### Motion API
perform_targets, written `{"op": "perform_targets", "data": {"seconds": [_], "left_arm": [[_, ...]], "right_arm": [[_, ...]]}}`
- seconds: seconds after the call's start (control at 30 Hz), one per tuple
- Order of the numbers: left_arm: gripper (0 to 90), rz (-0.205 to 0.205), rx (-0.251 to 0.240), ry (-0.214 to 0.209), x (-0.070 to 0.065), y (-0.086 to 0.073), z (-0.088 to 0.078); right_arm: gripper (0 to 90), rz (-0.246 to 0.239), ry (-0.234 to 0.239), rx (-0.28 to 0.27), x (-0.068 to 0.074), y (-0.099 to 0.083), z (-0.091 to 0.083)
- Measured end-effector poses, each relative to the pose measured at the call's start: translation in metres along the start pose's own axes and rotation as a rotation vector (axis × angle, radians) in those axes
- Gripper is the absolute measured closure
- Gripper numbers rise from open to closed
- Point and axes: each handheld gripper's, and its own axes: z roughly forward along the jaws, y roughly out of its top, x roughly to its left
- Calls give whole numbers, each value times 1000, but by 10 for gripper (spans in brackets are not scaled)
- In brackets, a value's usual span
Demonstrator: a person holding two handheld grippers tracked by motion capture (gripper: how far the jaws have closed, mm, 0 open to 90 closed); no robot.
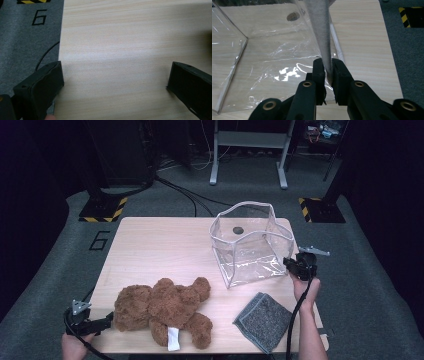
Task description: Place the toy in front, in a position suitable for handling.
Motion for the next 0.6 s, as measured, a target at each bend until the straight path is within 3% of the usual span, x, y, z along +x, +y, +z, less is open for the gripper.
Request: {"op": "perform_targets", "data": {"seconds": [0.33, 0.6], "left_arm": [[1, -1, 0, 0, 0, 0, 0], [1, 3, -3, 1, 0, 0, 0]], "right_arm": [[839, 46, 7, 3, 6, 1, 3], [851, 20, 12, 1, 15, 2, 6]]}}
